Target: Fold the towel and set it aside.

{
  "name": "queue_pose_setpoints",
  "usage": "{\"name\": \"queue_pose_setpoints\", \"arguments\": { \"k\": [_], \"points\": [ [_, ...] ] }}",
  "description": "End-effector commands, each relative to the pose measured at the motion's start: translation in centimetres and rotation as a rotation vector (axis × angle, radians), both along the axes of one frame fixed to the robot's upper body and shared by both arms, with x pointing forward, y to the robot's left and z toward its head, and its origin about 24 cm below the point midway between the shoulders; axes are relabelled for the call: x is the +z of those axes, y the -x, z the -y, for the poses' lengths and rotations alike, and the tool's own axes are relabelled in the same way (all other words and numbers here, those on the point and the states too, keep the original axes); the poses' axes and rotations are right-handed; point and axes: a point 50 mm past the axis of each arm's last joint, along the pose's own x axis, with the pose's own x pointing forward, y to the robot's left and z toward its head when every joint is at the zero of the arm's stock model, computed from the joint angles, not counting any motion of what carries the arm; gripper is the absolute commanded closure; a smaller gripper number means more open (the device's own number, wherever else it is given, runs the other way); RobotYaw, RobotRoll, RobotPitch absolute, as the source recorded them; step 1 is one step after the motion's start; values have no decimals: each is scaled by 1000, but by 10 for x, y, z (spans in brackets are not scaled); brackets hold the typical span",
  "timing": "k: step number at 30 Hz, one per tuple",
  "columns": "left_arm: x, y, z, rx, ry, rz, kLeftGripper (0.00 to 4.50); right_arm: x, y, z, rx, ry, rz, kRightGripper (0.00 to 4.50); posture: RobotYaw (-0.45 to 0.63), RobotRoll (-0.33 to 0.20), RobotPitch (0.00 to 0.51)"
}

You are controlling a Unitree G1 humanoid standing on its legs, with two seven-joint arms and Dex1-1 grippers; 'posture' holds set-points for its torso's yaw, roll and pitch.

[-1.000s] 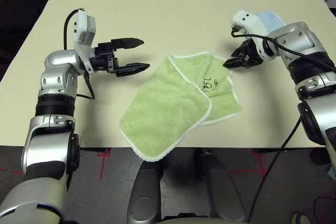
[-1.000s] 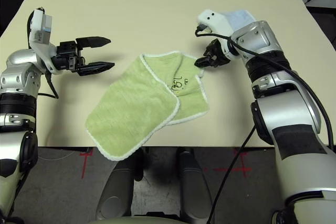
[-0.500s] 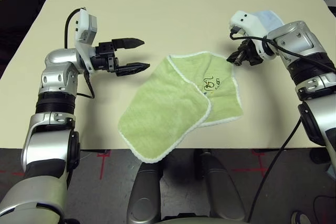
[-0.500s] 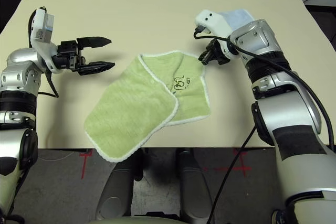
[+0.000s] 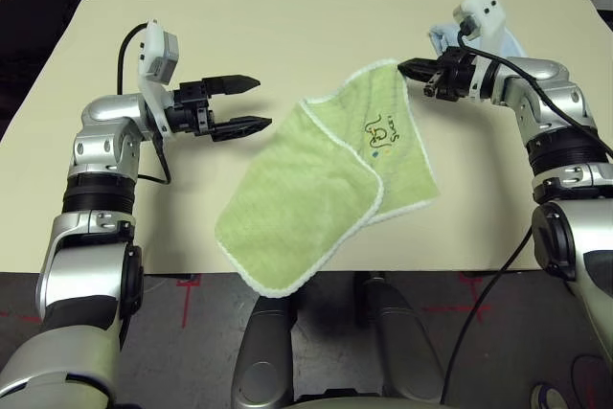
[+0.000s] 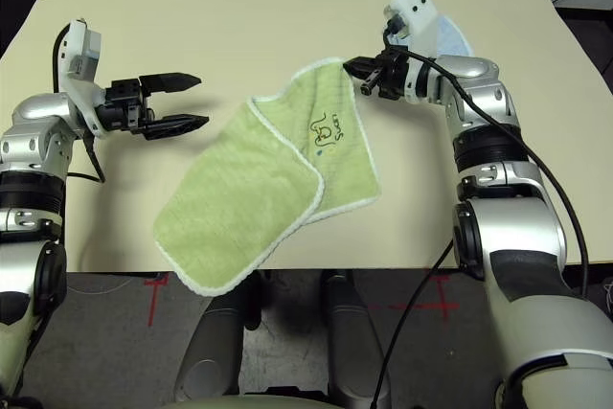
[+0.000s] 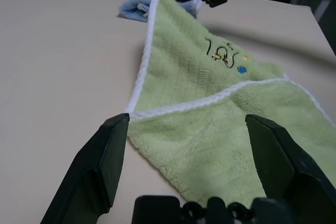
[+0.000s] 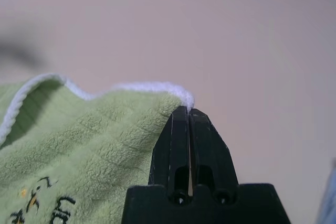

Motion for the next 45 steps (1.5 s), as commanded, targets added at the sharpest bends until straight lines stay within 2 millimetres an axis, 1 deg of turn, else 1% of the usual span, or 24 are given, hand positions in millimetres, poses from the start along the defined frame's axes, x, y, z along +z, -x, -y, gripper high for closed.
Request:
{"name": "queue_pose_setpoints", "arguments": {
  "k": [1,5,7,9,12,14,17,19,21,23,26,32,35,39,45],
  "points": [
    [-3,0,0,41,19,1,0,4,-3,-7,-18,-32,110,4444,88,0,285],
    [-7,-3,4,80,54,-11,0,20,-7,-26,-7,-33,219,4444,89,0,281],
    [-8,-5,8,90,76,-19,0,33,-9,-37,-10,-60,263,4444,90,0,277],
    [-10,-6,11,96,102,-26,0,47,-10,-47,-3,-86,297,4444,93,0,274],
    [-10,-7,16,100,123,-29,0,76,-10,-62,-5,-133,343,4444,95,0,267],
    [-11,-8,18,103,128,-29,0,89,-9,-66,-5,-152,369,4444,100,0,258],
    [-12,-8,19,108,126,-26,0,127,-1,-72,-28,-254,450,4444,104,0,247],
    [-13,-7,18,108,121,-25,0,146,5,-73,-26,-311,510,4444,103,0,243],
    [-13,-5,16,107,115,-27,0,162,13,-74,-9,-386,562,4444,102,0,241],
    [-12,-5,14,108,111,-27,0,172,19,-73,16,-436,601,4444,99,0,242],
    [-11,-6,14,107,109,-29,0,178,23,-72,43,-469,632,4444,93,0,247],
    [-14,-7,23,86,123,-39,0,174,22,-78,83,-467,609,4444,83,0,245],
    [-17,-6,26,75,126,-43,0,173,27,-81,96,-396,684,4444,83,0,244],
    [-19,-3,26,65,116,-44,0,174,32,-81,103,-345,775,4444,83,0,247],
    [-18,-3,25,69,116,-45,0,185,42,-79,121,-386,859,4444,86,0,247]
  ]
}}
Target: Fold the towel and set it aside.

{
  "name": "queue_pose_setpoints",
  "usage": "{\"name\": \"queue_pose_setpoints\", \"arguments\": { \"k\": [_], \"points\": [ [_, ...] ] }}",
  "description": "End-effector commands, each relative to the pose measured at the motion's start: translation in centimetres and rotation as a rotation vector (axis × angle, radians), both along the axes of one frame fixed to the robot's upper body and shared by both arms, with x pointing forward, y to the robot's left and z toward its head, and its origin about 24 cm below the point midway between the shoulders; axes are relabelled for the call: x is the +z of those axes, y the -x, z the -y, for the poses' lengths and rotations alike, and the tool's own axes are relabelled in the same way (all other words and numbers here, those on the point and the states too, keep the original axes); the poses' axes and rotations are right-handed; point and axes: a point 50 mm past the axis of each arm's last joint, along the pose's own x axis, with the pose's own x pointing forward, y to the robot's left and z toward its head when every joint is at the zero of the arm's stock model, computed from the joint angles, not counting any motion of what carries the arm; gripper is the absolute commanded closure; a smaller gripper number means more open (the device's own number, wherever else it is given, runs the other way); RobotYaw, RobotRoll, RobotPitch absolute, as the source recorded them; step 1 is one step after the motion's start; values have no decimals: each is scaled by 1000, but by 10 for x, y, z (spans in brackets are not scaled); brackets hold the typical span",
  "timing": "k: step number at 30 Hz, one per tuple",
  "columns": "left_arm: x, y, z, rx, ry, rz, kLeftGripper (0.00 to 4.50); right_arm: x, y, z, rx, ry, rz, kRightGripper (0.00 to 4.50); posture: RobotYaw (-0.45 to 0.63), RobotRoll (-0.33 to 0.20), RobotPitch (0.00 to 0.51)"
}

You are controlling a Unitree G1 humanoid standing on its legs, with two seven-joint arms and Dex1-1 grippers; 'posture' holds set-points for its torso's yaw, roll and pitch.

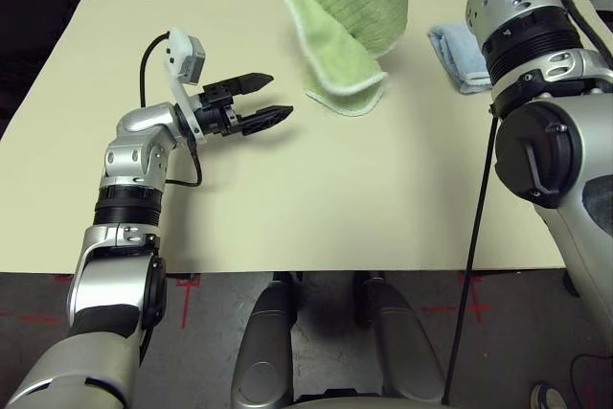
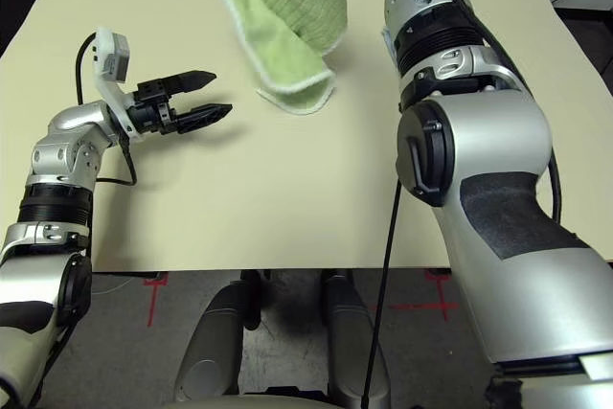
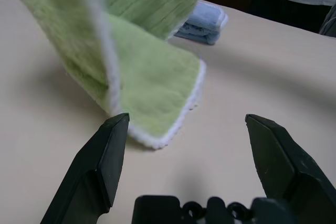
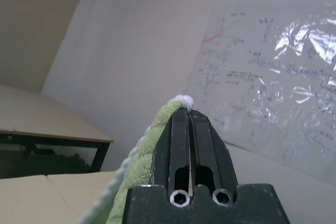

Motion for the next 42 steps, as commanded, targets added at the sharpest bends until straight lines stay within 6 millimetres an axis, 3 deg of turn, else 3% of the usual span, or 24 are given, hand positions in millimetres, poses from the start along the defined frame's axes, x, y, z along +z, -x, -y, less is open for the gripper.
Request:
{"name": "queue_pose_setpoints", "arguments": {
  "k": [1,6,13,18,26,31,42],
  "points": [
    [0,3,1,-18,-7,3,0,18,13,5,-6,-30,104,4444,86,0,247],
    [1,1,5,-7,6,12,0,15,9,3,-4,-20,68,4444,92,0,248],
    [13,-19,24,176,-26,70,0,10,6,-3,17,0,29,4444,100,0,250],
    [33,-29,50,252,64,86,0,8,4,-5,20,3,15,4444,109,0,251],
    [56,-44,70,439,150,178,0,13,5,-3,29,-15,7,4444,117,0,249],
    [49,-59,58,631,25,216,0,24,9,3,42,-70,15,4444,108,0,248],
    [10,-64,26,703,-135,163,0,44,16,27,-17,-129,34,4444,97,0,249]
  ]
}}
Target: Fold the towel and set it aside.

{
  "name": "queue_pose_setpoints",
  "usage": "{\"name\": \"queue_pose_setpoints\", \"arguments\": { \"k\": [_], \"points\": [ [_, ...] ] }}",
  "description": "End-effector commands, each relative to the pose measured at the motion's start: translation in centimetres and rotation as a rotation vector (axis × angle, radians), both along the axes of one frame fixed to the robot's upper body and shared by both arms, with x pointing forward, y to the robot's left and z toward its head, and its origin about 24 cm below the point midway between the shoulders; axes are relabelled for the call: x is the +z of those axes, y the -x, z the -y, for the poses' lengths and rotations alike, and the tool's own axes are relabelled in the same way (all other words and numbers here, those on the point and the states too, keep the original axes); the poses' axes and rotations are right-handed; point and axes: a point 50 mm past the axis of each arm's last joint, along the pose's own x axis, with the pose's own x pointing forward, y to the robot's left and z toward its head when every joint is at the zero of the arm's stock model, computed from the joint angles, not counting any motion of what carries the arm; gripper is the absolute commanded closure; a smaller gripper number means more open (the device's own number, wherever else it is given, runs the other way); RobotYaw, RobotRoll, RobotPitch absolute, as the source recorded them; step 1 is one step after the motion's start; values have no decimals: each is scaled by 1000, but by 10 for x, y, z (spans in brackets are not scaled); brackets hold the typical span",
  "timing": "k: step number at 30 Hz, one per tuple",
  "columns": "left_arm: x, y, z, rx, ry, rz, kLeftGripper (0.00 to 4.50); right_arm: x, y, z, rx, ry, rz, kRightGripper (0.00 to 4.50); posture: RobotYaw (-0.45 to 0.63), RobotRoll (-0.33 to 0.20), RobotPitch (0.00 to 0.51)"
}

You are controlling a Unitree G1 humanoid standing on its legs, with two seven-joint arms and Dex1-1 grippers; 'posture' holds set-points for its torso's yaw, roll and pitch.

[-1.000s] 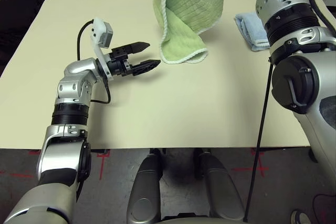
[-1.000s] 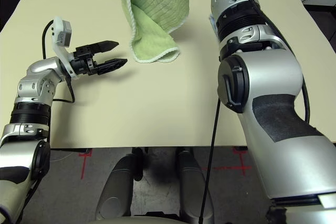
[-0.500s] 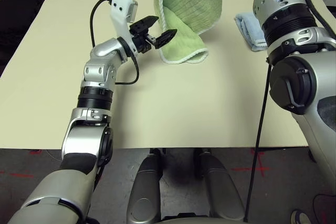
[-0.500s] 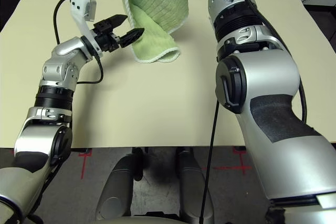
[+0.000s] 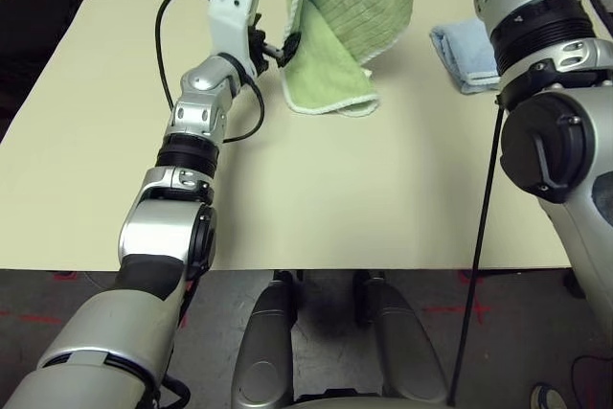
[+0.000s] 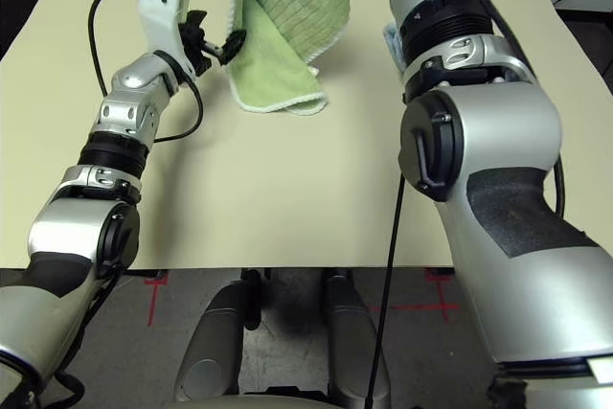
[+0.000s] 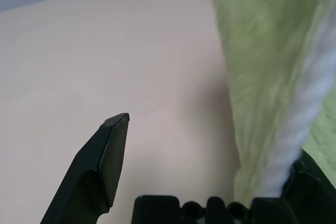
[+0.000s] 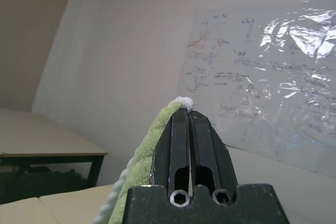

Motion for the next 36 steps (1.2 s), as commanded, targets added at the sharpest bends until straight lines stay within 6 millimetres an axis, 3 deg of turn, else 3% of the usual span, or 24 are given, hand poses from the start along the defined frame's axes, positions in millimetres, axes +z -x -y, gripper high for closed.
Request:
{"name": "queue_pose_setpoints", "arguments": {
  "k": [1,5,10,14,23,35,36],
  "points": [
    [-17,1,-12,26,-45,-30,0,26,15,9,-20,-30,87,4444,98,0,250],
    [-23,4,-15,-30,-55,-52,0,26,15,11,-27,-28,85,4444,98,0,250],
    [-28,15,-12,-220,-49,-89,0,23,13,8,-18,-22,74,4444,100,0,249],
    [-30,25,-24,-286,-60,-150,0,20,11,5,-6,-13,63,4444,104,0,254],
    [-12,35,-48,-242,-125,-173,0,15,9,0,10,-8,46,4444,118,0,259],
    [-24,37,-47,-273,-107,-268,0,15,9,-1,15,2,50,4444,102,0,252],
    [-25,37,-47,-275,-114,-277,179,15,9,-1,15,2,51,4488,100,0,251]
  ]
}}
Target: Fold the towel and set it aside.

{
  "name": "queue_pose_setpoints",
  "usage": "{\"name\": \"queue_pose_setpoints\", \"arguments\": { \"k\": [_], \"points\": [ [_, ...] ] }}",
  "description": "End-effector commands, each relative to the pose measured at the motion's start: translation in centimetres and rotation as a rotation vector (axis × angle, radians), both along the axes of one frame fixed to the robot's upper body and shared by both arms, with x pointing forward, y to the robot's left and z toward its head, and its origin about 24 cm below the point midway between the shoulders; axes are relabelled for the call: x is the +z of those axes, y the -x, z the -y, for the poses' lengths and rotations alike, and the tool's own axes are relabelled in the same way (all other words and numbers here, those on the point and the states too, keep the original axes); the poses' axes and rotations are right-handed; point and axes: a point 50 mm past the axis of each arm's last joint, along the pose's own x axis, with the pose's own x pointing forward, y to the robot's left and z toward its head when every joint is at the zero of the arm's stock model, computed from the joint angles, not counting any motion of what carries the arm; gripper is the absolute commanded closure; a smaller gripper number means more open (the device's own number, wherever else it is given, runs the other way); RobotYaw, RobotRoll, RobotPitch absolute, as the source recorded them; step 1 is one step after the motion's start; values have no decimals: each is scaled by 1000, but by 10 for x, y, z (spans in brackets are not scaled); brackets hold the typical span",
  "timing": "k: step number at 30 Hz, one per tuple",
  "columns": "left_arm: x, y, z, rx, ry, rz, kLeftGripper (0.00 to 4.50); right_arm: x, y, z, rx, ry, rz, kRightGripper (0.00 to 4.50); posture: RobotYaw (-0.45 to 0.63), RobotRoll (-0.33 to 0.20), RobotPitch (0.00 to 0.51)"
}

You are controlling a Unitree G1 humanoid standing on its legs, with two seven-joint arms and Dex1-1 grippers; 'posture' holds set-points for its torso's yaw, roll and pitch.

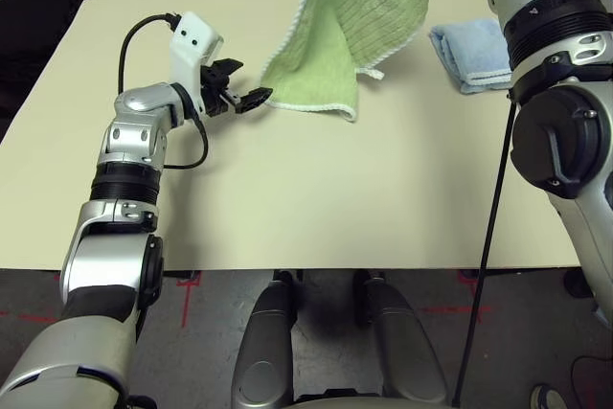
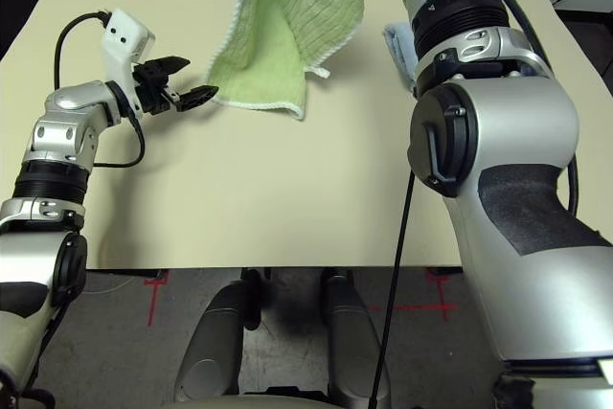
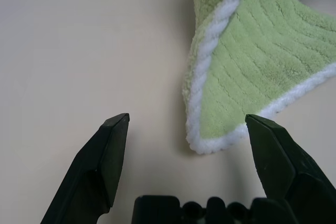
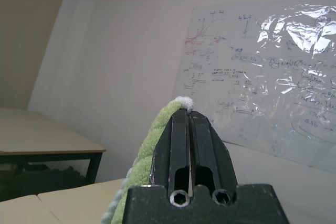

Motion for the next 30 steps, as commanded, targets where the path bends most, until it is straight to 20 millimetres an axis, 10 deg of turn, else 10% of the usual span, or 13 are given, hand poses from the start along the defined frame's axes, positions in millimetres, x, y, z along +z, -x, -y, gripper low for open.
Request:
{"name": "queue_pose_setpoints", "arguments": {
  "k": [1,12,30],
  "points": [
    [-9,2,1,-21,-11,-40,388,17,11,-1,13,-2,71,4500,100,0,251],
    [-14,0,5,-39,13,-50,4487,17,11,0,9,3,71,4500,91,0,246],
    [5,1,-23,51,-54,-63,4487,-5,-1,21,-52,37,-6,4500,115,0,251]
  ]
}}
